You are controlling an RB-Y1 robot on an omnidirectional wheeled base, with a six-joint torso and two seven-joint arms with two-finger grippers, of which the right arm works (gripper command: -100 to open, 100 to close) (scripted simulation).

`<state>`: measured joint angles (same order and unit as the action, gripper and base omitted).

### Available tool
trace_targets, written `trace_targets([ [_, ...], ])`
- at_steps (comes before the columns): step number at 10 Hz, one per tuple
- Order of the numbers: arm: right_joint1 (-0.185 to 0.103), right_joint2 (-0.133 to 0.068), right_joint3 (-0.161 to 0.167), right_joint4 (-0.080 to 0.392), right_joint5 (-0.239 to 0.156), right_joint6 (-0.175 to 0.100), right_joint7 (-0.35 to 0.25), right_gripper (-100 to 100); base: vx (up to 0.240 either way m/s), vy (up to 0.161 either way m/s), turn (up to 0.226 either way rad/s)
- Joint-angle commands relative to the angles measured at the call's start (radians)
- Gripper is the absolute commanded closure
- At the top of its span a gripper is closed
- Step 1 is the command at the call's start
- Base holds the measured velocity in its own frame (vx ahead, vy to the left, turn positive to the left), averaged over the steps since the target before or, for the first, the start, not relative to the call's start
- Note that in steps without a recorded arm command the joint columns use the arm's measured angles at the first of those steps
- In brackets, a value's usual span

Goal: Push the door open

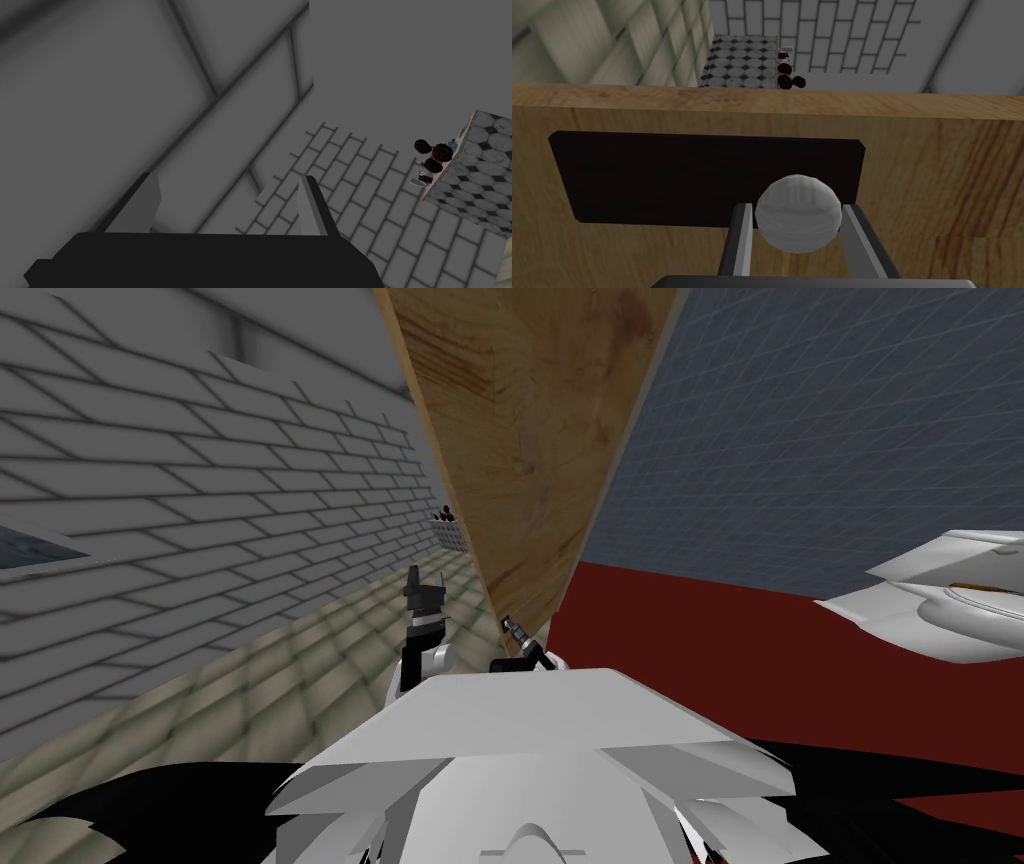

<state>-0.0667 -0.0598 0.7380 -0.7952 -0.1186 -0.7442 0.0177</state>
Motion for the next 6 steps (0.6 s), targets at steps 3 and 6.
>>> trace_targets([
  [3,-0.013,-0.008,-0.051,0.024,-0.009,-0.016,0.010,100,0.123,0.158,-0.033],
  [6,-0.019,-0.014,-0.094,0.034,-0.016,-0.018,0.017,100,0.118,0.180,-0.049],
])
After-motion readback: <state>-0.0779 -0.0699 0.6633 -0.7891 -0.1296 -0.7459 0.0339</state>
